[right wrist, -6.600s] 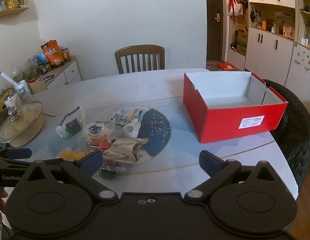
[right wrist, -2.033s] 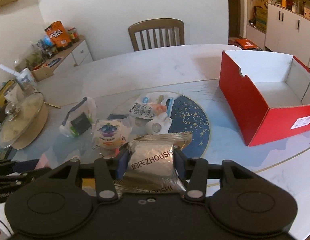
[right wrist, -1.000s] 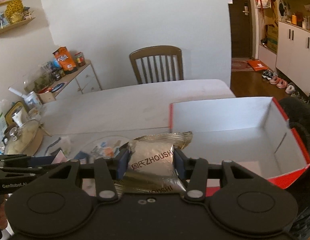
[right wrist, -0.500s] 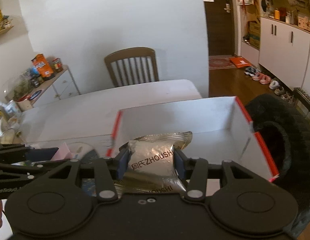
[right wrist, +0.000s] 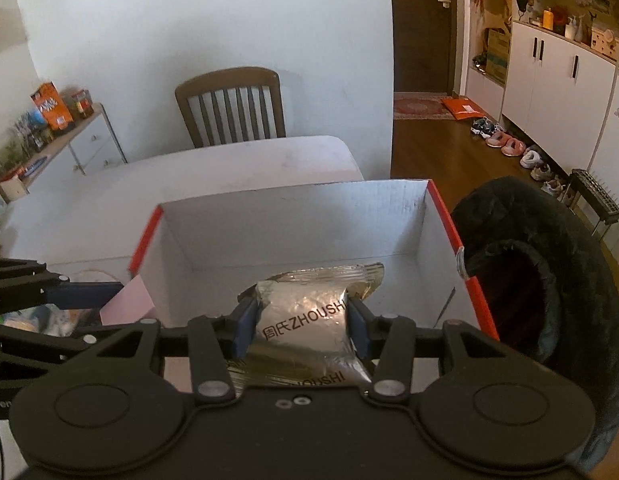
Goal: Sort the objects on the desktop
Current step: 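Carry the silver packet and pink pad together into the red shoebox, then open right tool to drop packet while left tool releases pink pad in box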
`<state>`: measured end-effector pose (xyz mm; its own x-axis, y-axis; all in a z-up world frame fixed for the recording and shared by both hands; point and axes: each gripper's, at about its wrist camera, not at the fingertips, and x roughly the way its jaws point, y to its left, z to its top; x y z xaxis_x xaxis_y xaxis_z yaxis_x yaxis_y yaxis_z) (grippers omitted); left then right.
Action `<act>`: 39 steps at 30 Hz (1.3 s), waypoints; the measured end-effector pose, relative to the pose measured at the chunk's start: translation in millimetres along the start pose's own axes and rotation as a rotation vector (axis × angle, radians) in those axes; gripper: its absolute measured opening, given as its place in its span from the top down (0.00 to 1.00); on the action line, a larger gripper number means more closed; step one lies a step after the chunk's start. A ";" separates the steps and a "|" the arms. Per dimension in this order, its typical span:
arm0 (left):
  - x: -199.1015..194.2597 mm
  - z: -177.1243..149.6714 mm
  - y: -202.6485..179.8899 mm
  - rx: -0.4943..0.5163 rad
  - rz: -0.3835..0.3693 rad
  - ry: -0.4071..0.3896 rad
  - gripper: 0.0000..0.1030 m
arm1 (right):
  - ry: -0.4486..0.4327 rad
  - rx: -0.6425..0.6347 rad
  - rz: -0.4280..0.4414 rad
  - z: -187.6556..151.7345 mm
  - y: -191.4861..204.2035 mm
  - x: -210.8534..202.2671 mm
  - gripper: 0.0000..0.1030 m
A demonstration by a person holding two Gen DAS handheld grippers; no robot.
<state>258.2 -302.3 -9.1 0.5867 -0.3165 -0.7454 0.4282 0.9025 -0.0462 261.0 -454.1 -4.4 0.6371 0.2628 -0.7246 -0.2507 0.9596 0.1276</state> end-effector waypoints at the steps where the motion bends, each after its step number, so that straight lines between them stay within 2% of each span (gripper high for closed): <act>1: 5.1 1.6 -0.3 0.003 0.000 0.011 0.58 | 0.007 -0.007 -0.004 0.8 -1.3 3.8 0.54; 8: 45.0 11.5 0.7 0.008 0.010 0.118 0.58 | 0.037 -0.045 -0.002 10.5 -8.2 31.1 0.54; 17: 82.9 10.2 -7.5 0.111 0.058 0.242 0.58 | 0.141 -0.104 -0.012 12.0 -14.4 72.5 0.54; 20: 88.4 11.6 -14.1 0.150 0.090 0.265 0.58 | 0.173 -0.097 -0.011 11.2 -18.4 83.5 0.54; 26: 91.1 12.0 -17.0 0.169 0.100 0.271 0.58 | 0.216 -0.131 -0.005 11.9 -13.5 92.3 0.54; 29: 92.6 14.1 -20.0 0.164 0.061 0.276 0.58 | 0.243 -0.138 -0.007 9.5 -10.8 97.5 0.54; 32: 97.8 16.5 -24.8 0.176 0.058 0.277 0.58 | 0.265 -0.153 -0.005 8.5 -8.6 100.9 0.54; 39: 113.0 13.9 -18.7 0.131 0.040 0.363 0.58 | 0.303 -0.144 0.006 10.1 -10.1 105.5 0.54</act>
<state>326.1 -359.0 -83.2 0.3331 -0.1369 -0.9329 0.5082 0.8594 0.0553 338.1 -435.1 -75.3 0.3947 0.2053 -0.8956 -0.3680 0.9285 0.0506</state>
